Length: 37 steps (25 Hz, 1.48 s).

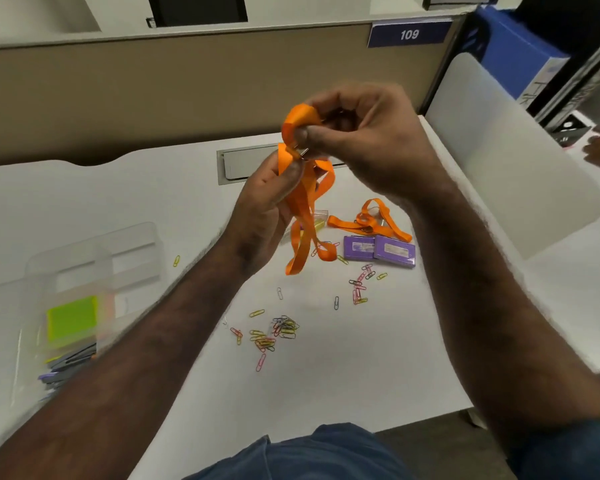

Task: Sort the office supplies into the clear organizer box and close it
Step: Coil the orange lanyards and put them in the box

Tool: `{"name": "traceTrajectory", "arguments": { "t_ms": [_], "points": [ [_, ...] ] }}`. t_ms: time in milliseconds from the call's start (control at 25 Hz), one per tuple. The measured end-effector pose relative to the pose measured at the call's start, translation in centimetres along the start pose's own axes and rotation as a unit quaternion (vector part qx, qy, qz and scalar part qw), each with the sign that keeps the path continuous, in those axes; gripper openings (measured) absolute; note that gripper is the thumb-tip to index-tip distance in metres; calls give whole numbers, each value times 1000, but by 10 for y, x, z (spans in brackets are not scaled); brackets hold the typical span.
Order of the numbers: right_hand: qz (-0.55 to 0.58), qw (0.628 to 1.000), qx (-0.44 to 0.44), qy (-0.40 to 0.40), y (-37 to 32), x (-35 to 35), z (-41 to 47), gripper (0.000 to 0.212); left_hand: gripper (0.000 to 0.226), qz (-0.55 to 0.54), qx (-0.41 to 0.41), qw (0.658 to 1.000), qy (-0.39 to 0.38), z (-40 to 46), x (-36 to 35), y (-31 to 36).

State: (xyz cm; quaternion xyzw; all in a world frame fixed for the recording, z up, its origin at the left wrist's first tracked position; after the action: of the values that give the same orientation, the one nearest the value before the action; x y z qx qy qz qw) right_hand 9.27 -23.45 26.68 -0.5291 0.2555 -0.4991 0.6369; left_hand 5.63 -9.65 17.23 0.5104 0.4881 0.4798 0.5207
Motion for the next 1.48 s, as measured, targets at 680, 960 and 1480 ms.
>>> {"name": "traceTrajectory", "arguments": {
  "t_ms": [680,960,1480],
  "points": [
    [-388,873,-295,-21,259,69,-19,42,33,106,132,982,82,-19,36,-56],
    [-481,829,-282,-29,301,60,-31,34,24,144,149,973,99,-18,41,-67],
    [-225,943,-194,153,166,75,-12,15,30,210,106,969,71,-12,30,-43]
  ]
}}
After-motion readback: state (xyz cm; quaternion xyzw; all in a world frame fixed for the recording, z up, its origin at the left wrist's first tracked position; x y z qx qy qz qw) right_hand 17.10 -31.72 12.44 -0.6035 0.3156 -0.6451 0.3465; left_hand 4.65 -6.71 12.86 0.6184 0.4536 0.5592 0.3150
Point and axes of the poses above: each hand's wrist, its own z-axis towards the middle knuckle, its own x-axis out of the back of the hand, y = z × x, the point moved 5 cm from there along z, towards the middle knuckle, and after that the axes turned 11 degrees about z, right-handed, at the moved point
